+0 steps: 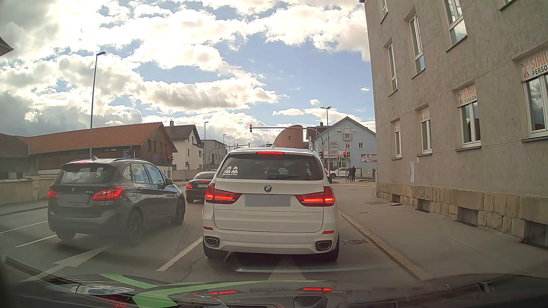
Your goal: Follow the waypoints while adhering to traffic rules and regulations
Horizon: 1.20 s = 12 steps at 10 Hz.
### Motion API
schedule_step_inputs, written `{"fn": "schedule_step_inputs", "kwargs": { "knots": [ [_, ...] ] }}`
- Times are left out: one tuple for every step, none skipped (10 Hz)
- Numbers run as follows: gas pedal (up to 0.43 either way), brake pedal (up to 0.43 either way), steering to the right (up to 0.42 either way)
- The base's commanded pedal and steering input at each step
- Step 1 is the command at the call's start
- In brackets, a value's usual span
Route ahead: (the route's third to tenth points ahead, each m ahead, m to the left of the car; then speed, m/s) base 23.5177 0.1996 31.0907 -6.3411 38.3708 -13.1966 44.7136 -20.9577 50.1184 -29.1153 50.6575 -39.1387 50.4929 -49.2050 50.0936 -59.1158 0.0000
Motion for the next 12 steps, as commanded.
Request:
{"fn": "schedule_step_inputs", "kwargs": {
  "knots": [
    [0.000,0.293,-0.004],
    [0.000,0.293,-0.004],
    [0.000,0.293,-0.004],
    [0.000,0.293,-0.004],
    [0.000,0.293,-0.004],
    [0.000,0.293,-0.004],
    [0.000,0.293,-0.004],
    [0.000,0.293,-0.004],
    [0.000,0.293,-0.004],
    [0.000,0.293,-0.004],
    [0.000,0.293,-0.004],
    [0.000,0.293,-0.004]
  ]
}}
